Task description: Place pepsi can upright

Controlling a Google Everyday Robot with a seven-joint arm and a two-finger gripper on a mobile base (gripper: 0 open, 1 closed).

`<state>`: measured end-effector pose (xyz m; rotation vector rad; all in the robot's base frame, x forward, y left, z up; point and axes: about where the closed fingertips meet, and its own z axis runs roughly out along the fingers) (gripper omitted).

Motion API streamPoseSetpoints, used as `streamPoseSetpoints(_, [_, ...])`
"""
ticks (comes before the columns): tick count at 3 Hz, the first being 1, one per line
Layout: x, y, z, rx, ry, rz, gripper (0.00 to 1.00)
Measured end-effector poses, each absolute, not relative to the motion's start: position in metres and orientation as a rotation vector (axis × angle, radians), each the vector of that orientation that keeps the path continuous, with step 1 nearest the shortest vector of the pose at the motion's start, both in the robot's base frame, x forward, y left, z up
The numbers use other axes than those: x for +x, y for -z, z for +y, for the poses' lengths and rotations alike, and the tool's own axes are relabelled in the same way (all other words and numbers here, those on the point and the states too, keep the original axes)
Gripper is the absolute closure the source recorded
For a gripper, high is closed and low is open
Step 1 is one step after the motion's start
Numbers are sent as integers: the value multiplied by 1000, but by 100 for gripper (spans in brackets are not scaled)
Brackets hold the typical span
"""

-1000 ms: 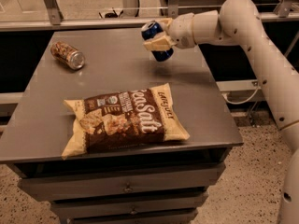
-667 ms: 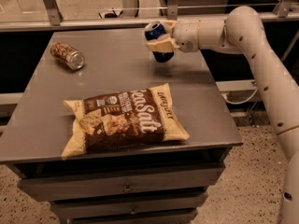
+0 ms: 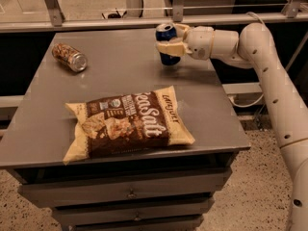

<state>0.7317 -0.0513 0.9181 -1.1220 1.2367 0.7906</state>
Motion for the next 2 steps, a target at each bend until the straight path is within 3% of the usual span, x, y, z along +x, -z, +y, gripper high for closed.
streamPoseSetpoints(1, [733,-914,-61,-1067,-839,1202,63])
streamPoseSetpoints(2, [734,-909,-72,-1026,-877,1169,32])
